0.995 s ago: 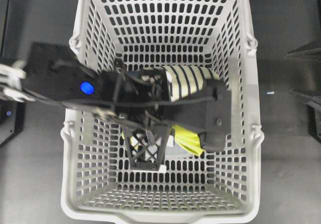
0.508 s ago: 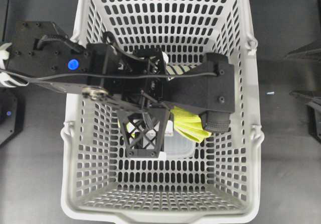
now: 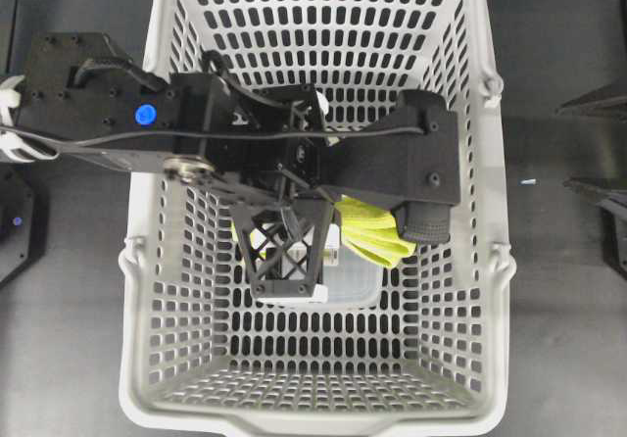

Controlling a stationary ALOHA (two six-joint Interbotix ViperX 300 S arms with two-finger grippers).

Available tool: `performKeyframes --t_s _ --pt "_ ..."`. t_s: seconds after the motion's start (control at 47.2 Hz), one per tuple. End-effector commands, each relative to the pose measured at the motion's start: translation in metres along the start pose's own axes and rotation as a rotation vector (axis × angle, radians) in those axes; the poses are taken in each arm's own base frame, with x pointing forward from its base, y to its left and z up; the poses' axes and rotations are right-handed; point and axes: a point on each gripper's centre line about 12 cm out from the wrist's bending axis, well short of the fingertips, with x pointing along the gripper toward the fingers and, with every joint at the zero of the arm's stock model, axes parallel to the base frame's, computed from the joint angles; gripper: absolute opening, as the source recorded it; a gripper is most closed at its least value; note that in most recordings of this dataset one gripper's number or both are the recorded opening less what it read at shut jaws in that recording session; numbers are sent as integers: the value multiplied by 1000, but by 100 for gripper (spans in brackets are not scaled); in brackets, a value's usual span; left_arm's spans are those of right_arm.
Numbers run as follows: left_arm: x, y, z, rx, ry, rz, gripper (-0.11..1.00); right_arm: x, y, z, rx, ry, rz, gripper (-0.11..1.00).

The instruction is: Pick up the yellow cloth from the shopping basket with the left arm.

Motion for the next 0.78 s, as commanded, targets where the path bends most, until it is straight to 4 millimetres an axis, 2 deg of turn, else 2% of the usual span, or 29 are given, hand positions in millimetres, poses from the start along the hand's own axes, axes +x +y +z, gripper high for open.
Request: performKeyframes --t_s 0.0,0.762 --pt "-17 2 5 -7 -48 0 12 1 0 2 4 -5 -2 79" --pt "-18 3 6 -24 -54 0 12 1 0 0 4 -5 -2 79"
